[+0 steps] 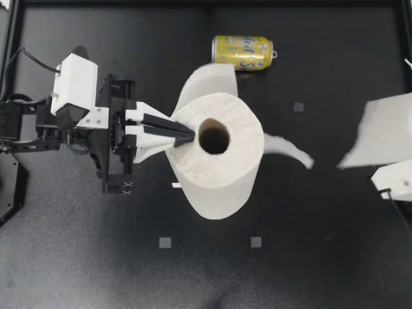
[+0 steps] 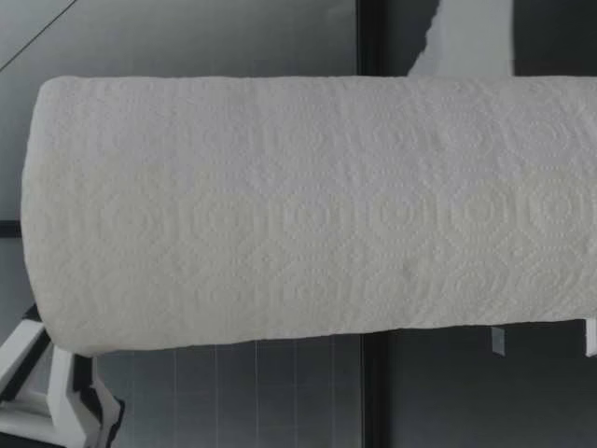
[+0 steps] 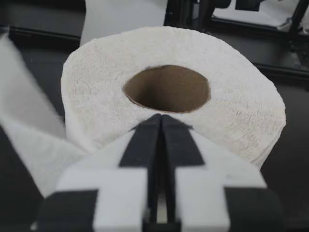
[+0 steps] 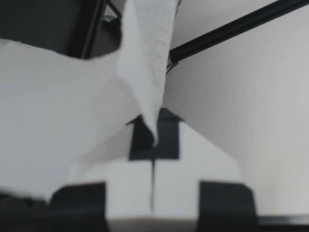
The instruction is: Pick up a piece of paper towel and place it on the spilled liquid.
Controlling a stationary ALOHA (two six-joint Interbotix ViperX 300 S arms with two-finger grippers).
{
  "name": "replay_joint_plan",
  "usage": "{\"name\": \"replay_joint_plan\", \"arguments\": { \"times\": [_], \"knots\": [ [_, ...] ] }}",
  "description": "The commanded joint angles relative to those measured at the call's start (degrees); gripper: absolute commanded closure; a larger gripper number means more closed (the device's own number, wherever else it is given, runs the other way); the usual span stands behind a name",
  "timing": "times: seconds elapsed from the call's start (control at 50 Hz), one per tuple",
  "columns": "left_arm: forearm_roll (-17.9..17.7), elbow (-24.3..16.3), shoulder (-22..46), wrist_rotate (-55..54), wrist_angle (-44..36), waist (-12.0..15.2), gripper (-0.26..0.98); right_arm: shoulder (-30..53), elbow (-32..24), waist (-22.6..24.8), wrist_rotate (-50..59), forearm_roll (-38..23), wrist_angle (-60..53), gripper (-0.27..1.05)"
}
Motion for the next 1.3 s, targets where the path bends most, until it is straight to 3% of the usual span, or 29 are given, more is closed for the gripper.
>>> {"name": "replay_joint_plan", "arguments": {
  "times": [0.0,0.1,0.16,0.38,0.56,0.74,0.9,1.06,1.18,1.28],
  "knots": [
    [-0.09,1.93,1.32,-0.26,0.7,0.62,0.64,-2.72,0.35,0.0,0.88,-0.26,0.97,0.93],
    [-0.35,1.93,1.32,-0.26,0.7,0.62,0.64,-6.06,1.67,0.0,2.55,-0.7,1.49,0.93],
    [-0.35,1.76,1.32,-0.26,0.62,0.62,0.64,-8.26,1.32,0.0,4.39,-4.22,0.53,0.93],
    [-0.35,1.58,1.32,-0.18,-1.76,0.53,0.64,-15.91,0.88,-2.29,16.26,-31.38,-20.83,0.93],
    [-0.35,1.49,0.88,0.35,-2.02,0.62,0.64,-25.14,4.66,-9.49,23.91,-43.33,-39.73,0.93],
    [-0.35,1.58,0.79,0.62,-4.66,0.62,0.64,-37.71,12.48,-21.71,26.1,-50.8,-58.71,0.93],
    [-0.35,1.23,1.14,0.7,-5.1,0.62,0.64,-44.38,16.88,-34.37,25.93,-52.21,-73.65,0.93],
    [-0.35,1.05,1.32,0.62,-5.1,0.62,0.64,-40.08,17.05,-47.55,23.99,-54.58,-85.08,0.93],
    [-0.35,0.97,1.41,0.26,-5.45,0.62,0.64,-31.82,15.21,-58.18,20.74,-56.51,-92.11,0.93],
    [-0.35,0.97,1.41,0.18,-5.54,0.62,0.64,-26.1,13.27,-64.42,17.75,-58.27,-95.71,0.93]
  ]
}}
